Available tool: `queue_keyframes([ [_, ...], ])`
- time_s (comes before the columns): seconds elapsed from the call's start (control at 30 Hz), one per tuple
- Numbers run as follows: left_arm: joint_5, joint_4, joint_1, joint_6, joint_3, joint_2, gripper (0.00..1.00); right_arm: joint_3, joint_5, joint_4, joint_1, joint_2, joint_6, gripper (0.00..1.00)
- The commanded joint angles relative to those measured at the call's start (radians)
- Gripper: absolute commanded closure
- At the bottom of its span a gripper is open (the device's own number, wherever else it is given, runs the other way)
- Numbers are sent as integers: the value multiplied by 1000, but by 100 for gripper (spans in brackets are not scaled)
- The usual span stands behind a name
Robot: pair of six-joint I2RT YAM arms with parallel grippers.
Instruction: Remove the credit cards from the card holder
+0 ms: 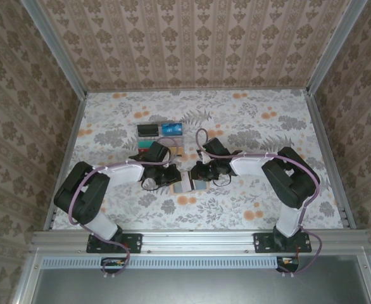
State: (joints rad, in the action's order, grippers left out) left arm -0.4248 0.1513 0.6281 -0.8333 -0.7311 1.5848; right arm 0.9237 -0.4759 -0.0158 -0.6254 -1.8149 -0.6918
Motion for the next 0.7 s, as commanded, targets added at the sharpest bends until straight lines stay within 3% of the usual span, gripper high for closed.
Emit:
queue_keyframes([
  [0.0,-5,5,5,-18,13,27,89,-13,-72,47,8,-26,-27,78],
  [0.37,17,31,5,-12,32,30,91,-26,-158,173,19,-51,-83,81],
  [0.67,16,71,-12,13,-3,-3,86,-60,-60,32,55,70,15,92],
])
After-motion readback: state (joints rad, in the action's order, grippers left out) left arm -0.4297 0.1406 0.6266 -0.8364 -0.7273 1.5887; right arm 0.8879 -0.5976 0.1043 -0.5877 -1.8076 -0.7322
